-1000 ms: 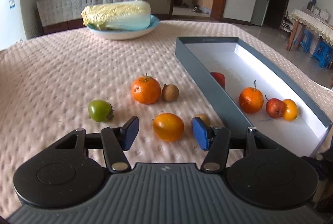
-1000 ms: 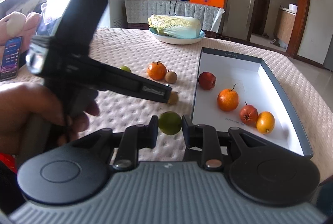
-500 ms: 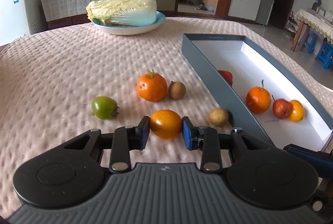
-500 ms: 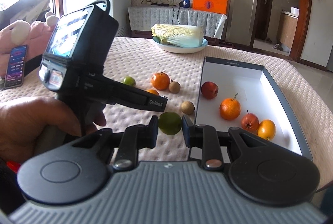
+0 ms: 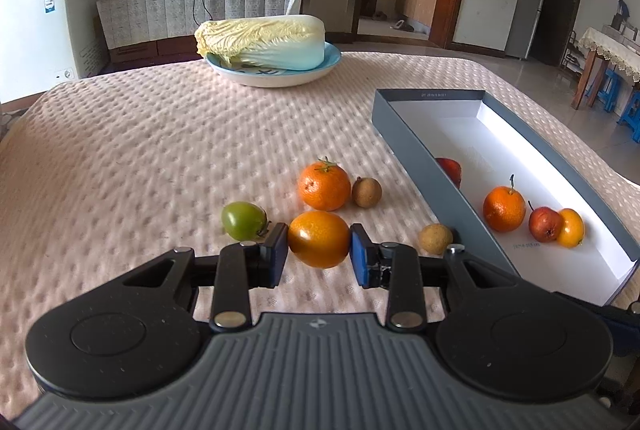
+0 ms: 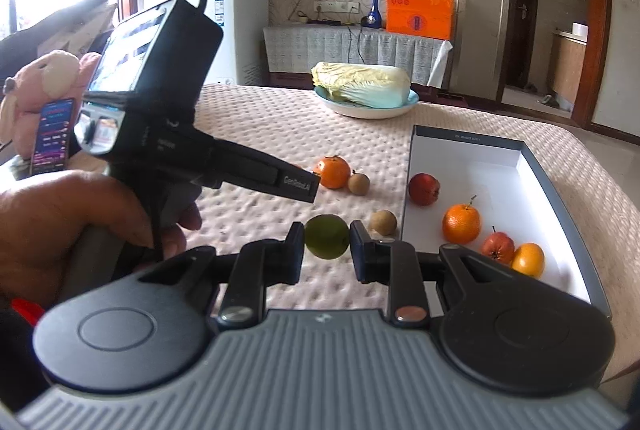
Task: Organize fruits
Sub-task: 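Carry the held orange and green lime over the gray box with both tools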
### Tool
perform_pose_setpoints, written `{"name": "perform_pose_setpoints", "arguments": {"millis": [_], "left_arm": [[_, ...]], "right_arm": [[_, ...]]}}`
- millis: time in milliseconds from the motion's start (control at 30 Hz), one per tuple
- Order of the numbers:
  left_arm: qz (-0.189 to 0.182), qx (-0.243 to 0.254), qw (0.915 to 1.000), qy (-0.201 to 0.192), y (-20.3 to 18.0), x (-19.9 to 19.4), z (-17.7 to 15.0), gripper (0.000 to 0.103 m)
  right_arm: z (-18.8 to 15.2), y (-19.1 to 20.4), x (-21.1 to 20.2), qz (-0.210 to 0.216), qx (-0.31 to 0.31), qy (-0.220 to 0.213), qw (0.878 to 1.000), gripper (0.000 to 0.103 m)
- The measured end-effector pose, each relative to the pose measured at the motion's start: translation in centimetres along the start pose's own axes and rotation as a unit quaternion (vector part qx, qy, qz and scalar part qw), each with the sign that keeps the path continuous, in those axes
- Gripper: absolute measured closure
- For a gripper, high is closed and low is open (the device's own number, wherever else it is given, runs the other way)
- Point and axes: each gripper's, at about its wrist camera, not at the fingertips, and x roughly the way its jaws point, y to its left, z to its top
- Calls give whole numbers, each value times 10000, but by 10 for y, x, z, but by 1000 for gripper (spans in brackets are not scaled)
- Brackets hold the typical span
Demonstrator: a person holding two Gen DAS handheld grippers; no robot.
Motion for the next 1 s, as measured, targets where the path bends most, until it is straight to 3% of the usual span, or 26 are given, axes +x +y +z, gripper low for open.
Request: {"name": "perform_pose_setpoints", "arguments": {"millis": [1000], "left_arm": [[-64,77,9999,-84,-31,0,8,65]], "right_arm": [[2,-14,-21,50,112,-194,9997,76]]}}
